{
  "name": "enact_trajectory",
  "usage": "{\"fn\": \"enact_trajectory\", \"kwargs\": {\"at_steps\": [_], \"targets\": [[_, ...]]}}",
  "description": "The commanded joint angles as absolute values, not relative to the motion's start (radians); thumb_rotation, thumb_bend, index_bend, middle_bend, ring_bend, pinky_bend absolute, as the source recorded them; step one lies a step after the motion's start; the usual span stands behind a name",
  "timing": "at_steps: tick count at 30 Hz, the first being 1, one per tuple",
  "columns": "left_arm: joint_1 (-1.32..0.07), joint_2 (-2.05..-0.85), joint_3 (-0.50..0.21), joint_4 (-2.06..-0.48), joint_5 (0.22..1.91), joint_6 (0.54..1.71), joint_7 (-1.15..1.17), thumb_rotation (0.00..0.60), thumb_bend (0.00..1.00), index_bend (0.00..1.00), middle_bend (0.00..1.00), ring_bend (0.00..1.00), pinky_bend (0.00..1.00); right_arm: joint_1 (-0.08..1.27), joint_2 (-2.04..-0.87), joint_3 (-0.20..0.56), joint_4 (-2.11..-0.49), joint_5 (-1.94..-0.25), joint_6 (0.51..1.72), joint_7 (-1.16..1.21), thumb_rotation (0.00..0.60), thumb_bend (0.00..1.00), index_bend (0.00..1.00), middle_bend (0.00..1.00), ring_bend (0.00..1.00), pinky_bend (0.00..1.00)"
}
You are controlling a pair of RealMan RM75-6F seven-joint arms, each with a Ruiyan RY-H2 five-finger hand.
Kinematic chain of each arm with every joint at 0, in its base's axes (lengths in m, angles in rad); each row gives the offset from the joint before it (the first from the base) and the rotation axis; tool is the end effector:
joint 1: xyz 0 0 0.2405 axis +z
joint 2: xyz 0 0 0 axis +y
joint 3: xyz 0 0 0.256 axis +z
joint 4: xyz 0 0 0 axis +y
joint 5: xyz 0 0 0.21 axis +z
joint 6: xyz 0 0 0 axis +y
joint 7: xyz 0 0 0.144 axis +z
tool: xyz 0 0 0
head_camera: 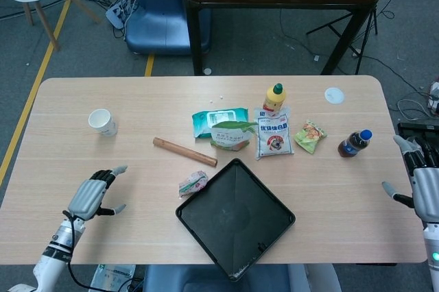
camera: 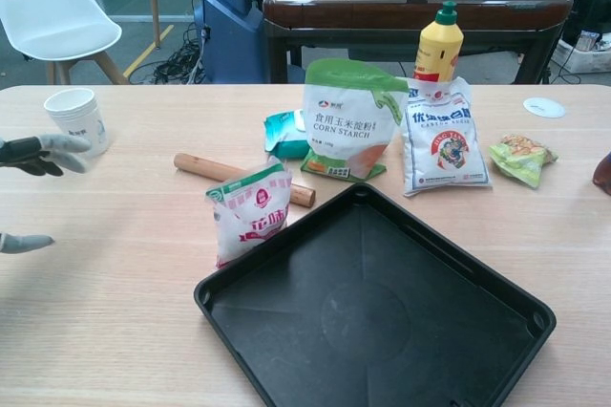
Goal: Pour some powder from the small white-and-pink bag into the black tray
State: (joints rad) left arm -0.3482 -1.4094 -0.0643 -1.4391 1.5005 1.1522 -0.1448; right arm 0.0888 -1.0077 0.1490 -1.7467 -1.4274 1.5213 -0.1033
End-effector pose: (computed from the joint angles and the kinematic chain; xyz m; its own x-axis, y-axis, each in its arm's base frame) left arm -0.2669 0.2543 0.0361 0.2071 0.2772 0.9382 0.9652 -0.2146 -0.1497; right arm -0.2884 -0.1994 0.2038 0.4529 0.1256 0.8827 -0.8914 0.0462 0.4508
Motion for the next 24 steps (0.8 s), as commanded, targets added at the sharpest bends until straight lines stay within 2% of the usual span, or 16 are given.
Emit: {"fn": "enact_trajectory", "kwargs": {"at_steps": [1, 10, 24], "targets": [[-0.389, -1.457, -0.069, -1.410, 1.504, 1.109, -0.180, 0.600, 0.18, 0.09, 0.19, 0.19, 0.16, 0.087, -1.006, 0.147, -1.748, -1.426, 1.521, -0.102, 0.600, 0.16, 0.07, 0.22, 0.10, 0.12], [-0.483, -1.570, -0.090, -1.344, 1.491, 1.023, -0.208, 0.600, 0.18, 0.09, 0.19, 0.19, 0.18, 0.078, -1.000, 0.141, -1.750, -1.417, 1.522, -0.099, 0.600, 0.16, 0.07, 0.22, 0.10, 0.12], [-0.596, -1.680, -0.139, -1.282, 1.425, 0.920, -0.230, 0.600, 0.17, 0.09, 0.19, 0.19, 0.20, 0.068, -0.997, 0.140, -1.740, -1.399, 1.521, -0.087, 0.600, 0.16, 0.07, 0.22, 0.10, 0.12]]}}
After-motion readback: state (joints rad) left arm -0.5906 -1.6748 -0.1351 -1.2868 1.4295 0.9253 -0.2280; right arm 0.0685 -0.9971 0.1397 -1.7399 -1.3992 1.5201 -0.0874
